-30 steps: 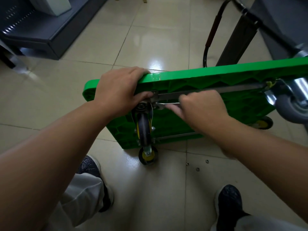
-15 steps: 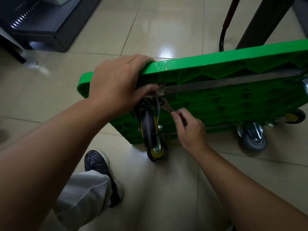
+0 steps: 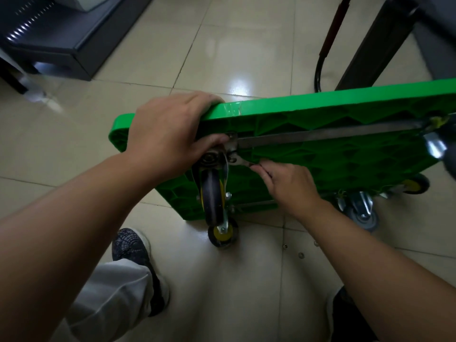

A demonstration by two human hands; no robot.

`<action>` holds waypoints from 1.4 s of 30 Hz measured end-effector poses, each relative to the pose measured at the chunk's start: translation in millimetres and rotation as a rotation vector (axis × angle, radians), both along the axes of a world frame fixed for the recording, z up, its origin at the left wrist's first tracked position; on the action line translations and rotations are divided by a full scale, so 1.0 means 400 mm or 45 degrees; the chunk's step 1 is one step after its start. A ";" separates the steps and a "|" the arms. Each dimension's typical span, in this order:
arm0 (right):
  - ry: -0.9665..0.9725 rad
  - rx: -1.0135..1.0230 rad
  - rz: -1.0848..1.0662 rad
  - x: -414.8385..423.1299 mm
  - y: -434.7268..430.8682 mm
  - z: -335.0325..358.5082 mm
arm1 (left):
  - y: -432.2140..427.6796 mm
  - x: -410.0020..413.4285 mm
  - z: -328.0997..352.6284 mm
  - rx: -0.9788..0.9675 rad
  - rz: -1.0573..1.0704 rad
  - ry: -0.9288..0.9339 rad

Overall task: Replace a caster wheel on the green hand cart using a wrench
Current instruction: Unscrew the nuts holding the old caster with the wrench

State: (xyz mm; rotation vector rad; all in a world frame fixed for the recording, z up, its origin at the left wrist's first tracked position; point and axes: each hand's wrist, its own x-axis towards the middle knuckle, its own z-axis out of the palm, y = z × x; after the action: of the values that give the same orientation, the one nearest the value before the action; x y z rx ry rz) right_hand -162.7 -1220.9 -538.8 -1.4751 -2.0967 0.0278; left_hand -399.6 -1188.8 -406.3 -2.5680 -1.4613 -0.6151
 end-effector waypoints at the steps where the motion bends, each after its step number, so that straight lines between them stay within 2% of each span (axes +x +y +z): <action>1: -0.054 0.005 0.008 0.002 -0.001 0.014 | -0.001 0.001 0.000 0.003 -0.003 -0.004; 5: -0.343 -0.037 -0.086 -0.009 -0.033 0.070 | -0.002 0.003 0.001 0.004 -0.021 -0.006; 10: -0.845 -0.279 -0.100 -0.038 -0.036 0.245 | -0.001 0.001 -0.002 -0.001 -0.011 -0.004; 14: -1.091 -0.196 -0.080 -0.086 -0.018 0.344 | -0.005 0.005 -0.003 0.001 -0.003 -0.016; 17: -1.206 -0.158 -0.090 -0.110 -0.009 0.364 | -0.003 0.006 -0.002 -0.004 0.002 -0.019; 20: -1.208 -0.168 -0.092 -0.111 -0.014 0.371 | -0.001 0.005 0.000 -0.014 0.000 -0.021; 23: -1.080 -0.173 -0.101 -0.081 -0.042 0.354 | -0.002 0.006 0.000 -0.017 -0.004 -0.022; 25: -0.908 -0.101 -0.142 -0.041 -0.070 0.320 | -0.001 0.007 -0.001 -0.015 -0.009 -0.019; 27: -0.490 -0.057 -0.194 0.010 -0.101 0.256 | 0.002 0.004 -0.002 -0.012 -0.009 -0.020; 30: 0.367 -0.428 -0.276 0.047 -0.156 0.115 | 0.006 0.002 -0.007 0.000 -0.006 -0.008; 32: 0.649 -0.513 -0.350 0.029 -0.189 0.034 | 0.006 0.003 -0.009 0.006 -0.010 -0.012; 38: 1.020 -0.660 -0.324 -0.099 -0.197 -0.067 | 0.010 0.002 -0.005 0.028 -0.004 0.012; 42: 1.100 -0.658 -0.276 -0.151 -0.162 -0.089 | 0.009 0.003 -0.006 0.021 -0.009 0.035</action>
State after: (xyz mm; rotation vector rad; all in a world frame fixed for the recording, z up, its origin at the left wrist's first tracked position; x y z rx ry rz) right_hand -222.9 -1285.5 -574.4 -1.5609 -1.2562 0.9976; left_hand -398.6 -1185.0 -408.5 -2.5599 -1.4335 -0.5875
